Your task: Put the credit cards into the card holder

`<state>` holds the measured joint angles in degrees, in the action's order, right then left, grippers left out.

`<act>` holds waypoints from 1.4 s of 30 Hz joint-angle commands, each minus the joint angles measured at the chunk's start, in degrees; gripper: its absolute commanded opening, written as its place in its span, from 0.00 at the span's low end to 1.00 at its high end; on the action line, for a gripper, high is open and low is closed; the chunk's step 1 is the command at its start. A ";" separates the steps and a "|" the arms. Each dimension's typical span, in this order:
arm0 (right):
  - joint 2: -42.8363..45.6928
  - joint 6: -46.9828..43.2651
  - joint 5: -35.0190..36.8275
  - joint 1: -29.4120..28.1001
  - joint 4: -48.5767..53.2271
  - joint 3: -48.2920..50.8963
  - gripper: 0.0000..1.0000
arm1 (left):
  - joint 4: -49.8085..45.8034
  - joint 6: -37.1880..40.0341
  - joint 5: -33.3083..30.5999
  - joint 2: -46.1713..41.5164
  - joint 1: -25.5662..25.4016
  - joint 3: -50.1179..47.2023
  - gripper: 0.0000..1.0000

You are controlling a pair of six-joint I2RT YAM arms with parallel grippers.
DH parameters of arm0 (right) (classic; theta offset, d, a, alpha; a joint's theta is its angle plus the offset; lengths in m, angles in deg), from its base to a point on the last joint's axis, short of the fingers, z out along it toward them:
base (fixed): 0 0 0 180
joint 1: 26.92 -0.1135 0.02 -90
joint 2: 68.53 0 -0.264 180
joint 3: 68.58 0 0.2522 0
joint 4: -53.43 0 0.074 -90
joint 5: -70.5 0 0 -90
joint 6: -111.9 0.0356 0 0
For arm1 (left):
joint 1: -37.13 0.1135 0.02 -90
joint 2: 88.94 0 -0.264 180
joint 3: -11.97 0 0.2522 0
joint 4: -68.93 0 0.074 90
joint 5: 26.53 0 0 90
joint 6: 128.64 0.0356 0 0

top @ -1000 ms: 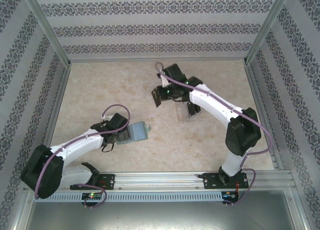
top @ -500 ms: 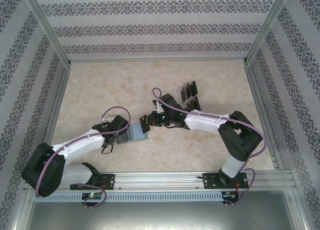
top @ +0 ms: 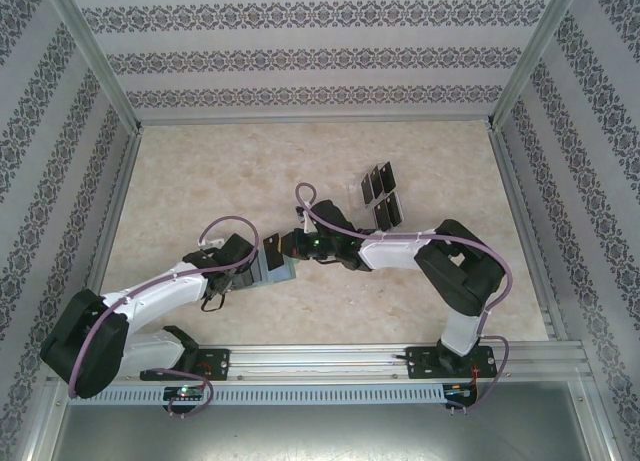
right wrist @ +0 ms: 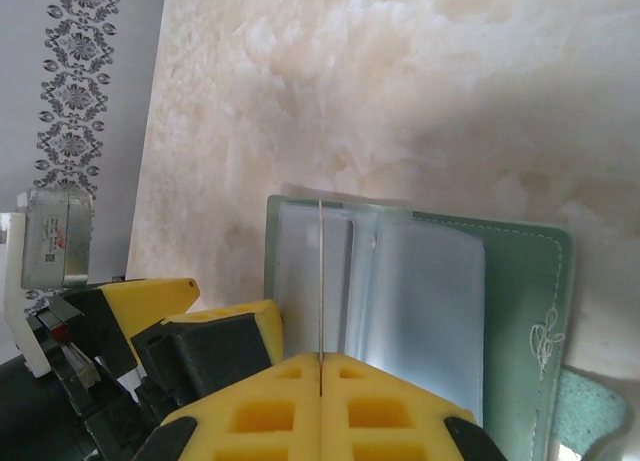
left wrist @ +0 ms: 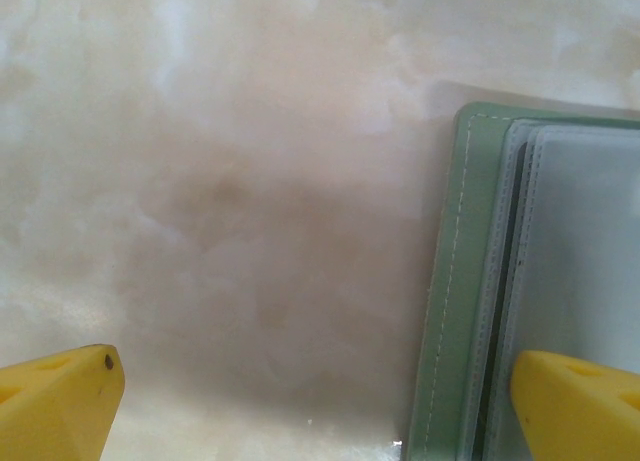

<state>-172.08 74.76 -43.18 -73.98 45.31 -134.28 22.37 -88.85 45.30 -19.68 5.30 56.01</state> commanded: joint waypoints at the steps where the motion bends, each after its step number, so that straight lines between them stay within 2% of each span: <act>1: -1.10 0.96 -0.83 -1.00 -4.11 0.97 0.00 | -2.01 -1.21 -1.57 -0.57 -0.59 -1.17 1.00; 11: -4.24 1.69 -0.32 -2.28 -9.93 2.58 0.00 | -2.03 -1.64 -1.53 -0.68 -0.55 -1.33 1.00; 42: -10.86 5.68 0.04 -2.31 -18.49 5.10 0.00 | -2.36 -1.55 -1.51 -0.60 -0.59 -1.16 1.00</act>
<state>-181.23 79.74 -43.16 -75.56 28.78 -129.93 22.50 -89.75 45.17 -19.95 5.25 55.62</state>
